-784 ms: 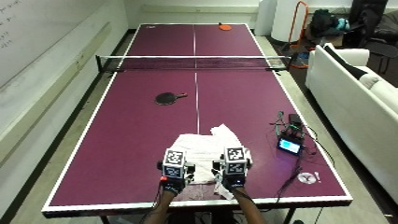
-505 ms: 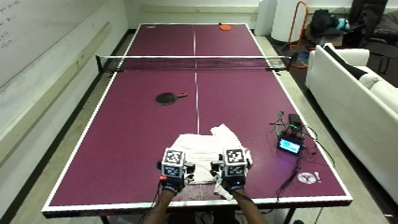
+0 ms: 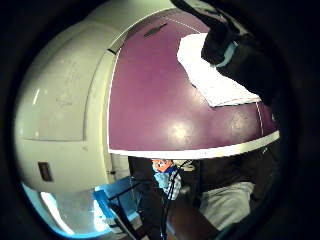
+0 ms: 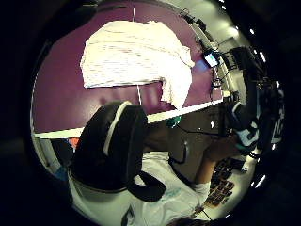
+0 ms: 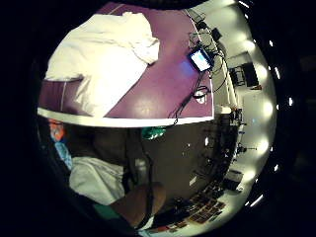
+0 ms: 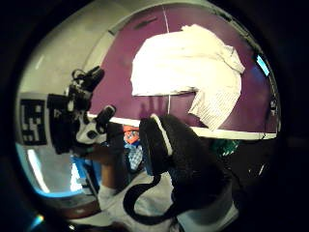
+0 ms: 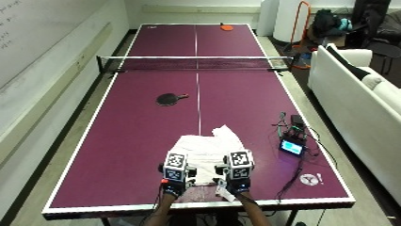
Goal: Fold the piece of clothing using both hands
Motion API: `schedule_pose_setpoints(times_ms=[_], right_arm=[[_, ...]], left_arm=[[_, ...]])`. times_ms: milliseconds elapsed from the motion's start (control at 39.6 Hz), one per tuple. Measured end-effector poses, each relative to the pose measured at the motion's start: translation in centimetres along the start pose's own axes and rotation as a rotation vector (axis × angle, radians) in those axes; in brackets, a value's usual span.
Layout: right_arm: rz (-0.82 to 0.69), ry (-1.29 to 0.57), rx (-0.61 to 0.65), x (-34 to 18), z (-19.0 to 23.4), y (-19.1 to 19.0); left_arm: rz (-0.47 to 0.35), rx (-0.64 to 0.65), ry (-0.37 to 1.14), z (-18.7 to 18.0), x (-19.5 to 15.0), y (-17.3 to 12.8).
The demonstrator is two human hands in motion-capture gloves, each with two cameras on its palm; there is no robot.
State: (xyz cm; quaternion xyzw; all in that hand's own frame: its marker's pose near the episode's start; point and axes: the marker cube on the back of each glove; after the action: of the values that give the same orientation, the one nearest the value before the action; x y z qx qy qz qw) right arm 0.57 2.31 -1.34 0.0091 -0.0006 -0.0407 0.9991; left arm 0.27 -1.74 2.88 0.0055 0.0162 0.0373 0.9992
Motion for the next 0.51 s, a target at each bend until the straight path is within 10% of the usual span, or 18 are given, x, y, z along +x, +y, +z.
schedule_pose_setpoints(times_ms=[354, 505], right_arm=[[0.03, 0.005, -0.239, 1.4, 10.4, -2.2], [0.04, -0.085, -0.479, 0.9, 9.1, 1.3]], left_arm=[[-0.042, -0.137, -0.07, 8.4, -0.8, -2.3], [0.052, -0.273, 0.066, 5.4, 0.7, 1.7]])
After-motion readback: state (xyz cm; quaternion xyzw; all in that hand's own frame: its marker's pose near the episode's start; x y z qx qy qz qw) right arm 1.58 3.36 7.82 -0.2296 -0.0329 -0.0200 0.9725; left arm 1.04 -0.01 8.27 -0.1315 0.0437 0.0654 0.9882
